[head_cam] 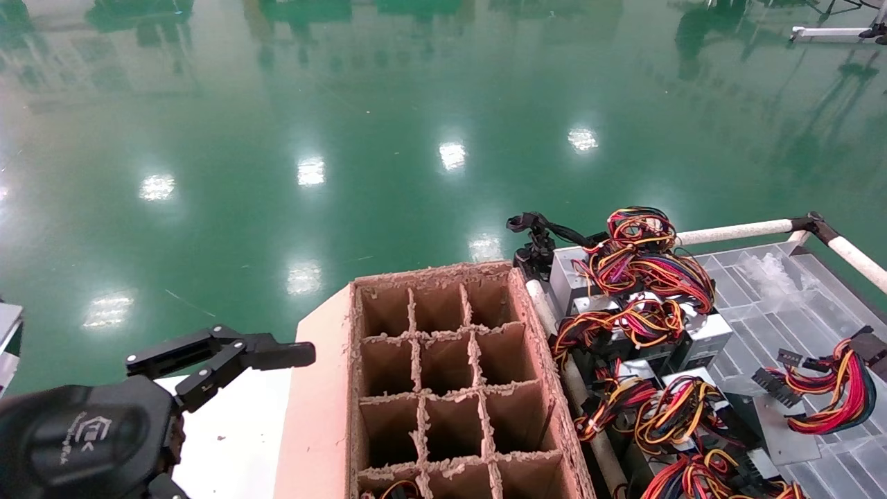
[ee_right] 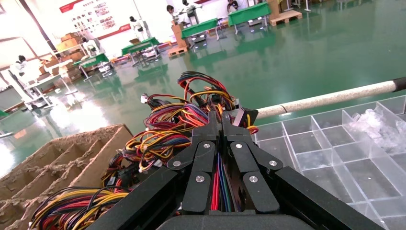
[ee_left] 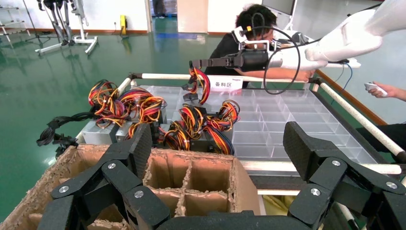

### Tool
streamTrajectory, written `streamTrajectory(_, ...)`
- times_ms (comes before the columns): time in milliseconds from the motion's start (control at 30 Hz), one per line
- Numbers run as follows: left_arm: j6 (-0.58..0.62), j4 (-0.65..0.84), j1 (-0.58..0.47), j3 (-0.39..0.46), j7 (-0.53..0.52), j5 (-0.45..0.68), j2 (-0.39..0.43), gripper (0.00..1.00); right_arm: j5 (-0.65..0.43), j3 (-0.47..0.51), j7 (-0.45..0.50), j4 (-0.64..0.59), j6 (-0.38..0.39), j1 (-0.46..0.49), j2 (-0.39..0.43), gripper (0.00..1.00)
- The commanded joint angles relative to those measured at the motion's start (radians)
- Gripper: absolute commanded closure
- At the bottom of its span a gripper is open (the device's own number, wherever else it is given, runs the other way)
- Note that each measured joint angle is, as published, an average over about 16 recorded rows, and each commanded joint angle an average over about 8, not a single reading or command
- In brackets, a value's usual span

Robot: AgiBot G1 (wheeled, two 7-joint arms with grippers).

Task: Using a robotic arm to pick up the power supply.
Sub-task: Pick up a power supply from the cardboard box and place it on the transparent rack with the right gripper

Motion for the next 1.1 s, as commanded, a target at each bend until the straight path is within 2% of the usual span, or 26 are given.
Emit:
streamTrajectory(33, 0.0, 0.0, 0.0, 0.0, 0.0, 0.0, 0.0, 0.0, -0.001, -0.001, 0.004, 0.017, 0.008, 0.001, 0.006, 1.0)
streamTrajectory(333, 0.0, 0.0, 0.0, 0.0, 0.0, 0.0, 0.0, 0.0, -0.02, -0.014, 0.026, 0.075, 0.067, 0.032, 0.006, 1.0)
streamTrajectory(367, 0.0, 0.0, 0.0, 0.0, 0.0, 0.0, 0.0, 0.0, -0.023, -0.016, 0.026, 0.08, 0.075, 0.032, 0.006, 0.97)
streamTrajectory(600, 0.0, 0.0, 0.0, 0.0, 0.0, 0.0, 0.0, 0.0, -0.033, -0.023, 0.029, 0.101, 0.114, 0.024, 0.005, 0.1)
streamTrajectory(633, 0.0, 0.0, 0.0, 0.0, 0.0, 0.0, 0.0, 0.0, -0.033, -0.024, 0.03, 0.103, 0.116, 0.024, 0.005, 0.01)
streamTrajectory(1100, 0.0, 0.0, 0.0, 0.0, 0.0, 0.0, 0.0, 0.0, -0.034, -0.024, 0.03, 0.1, 0.115, 0.024, 0.006, 0.0)
